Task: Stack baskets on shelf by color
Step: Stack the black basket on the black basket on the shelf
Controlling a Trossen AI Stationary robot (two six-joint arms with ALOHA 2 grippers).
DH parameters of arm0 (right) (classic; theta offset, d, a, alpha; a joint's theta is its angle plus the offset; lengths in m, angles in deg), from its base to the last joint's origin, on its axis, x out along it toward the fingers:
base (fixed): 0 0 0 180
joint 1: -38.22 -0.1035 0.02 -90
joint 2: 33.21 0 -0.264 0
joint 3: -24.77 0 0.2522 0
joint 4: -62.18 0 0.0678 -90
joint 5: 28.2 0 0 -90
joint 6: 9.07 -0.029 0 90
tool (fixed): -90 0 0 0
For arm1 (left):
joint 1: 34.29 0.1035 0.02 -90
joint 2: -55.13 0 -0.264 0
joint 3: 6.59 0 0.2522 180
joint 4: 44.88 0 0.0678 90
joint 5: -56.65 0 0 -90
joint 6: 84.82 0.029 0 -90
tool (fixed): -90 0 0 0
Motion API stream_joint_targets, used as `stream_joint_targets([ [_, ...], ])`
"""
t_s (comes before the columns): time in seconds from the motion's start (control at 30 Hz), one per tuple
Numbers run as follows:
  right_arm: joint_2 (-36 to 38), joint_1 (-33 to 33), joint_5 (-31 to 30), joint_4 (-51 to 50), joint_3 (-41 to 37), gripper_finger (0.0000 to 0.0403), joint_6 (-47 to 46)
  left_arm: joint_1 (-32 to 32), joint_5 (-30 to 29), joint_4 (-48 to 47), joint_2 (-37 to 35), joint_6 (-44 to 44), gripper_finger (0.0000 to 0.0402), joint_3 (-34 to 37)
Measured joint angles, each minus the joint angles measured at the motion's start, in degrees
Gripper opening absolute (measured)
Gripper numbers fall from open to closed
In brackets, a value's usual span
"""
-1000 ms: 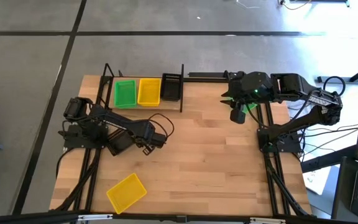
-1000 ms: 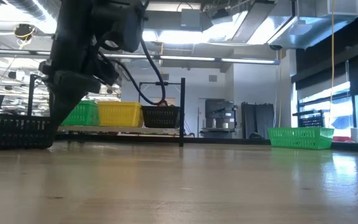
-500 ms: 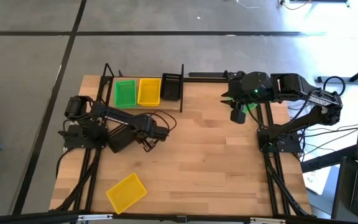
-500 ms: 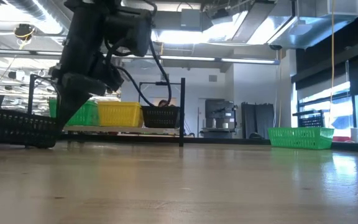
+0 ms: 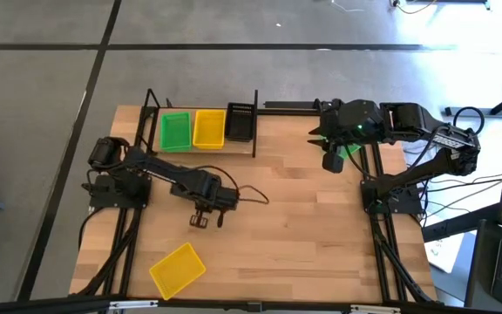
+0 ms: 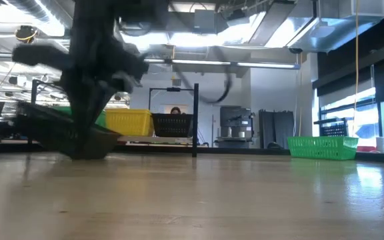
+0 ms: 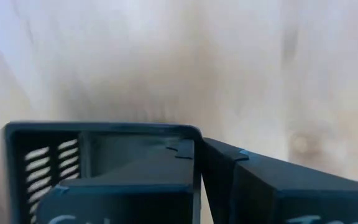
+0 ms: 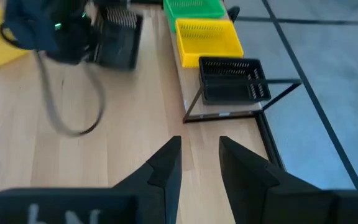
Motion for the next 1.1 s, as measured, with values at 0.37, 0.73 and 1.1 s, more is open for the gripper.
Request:
stream_joint_targets([
  [0.37,0.0,0.02,0.02,2.96,0.02,0.0107,-1.81,-2.6,5.83,7.85,0.0,23.54,0.0,-8.85],
  [0.73,0.0,0.0,0.01,2.96,0.02,0.0107,-4.58,-2.37,5.81,10.97,0.0,25.55,0.0011,-7.15],
  [1.1,0.0,0.01,0.02,2.96,0.02,0.0107,-4.59,-2.38,5.79,14.8,0.02,25.3,0.0013,-5.72],
])
